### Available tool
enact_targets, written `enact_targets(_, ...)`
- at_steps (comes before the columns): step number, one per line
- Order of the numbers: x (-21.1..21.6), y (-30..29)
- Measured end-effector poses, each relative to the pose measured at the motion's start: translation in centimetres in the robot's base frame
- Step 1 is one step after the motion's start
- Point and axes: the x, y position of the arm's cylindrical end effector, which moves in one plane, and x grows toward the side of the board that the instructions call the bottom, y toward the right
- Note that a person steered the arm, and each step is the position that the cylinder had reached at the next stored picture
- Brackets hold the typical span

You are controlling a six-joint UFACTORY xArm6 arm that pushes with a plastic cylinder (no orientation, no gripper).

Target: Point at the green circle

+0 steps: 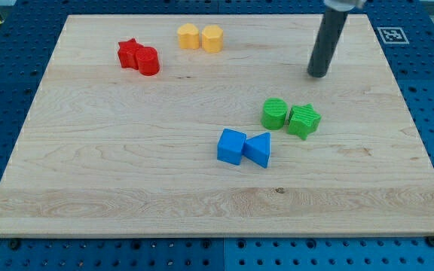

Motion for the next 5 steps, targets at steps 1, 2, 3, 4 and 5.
enact_targets(1, 2.4, -5.4)
enact_targets(2, 3.9, -6.9)
enact_targets(3, 5.0, -9.3)
enact_targets(4, 5.9, -12.9)
enact_targets(5, 6.2, -13.9)
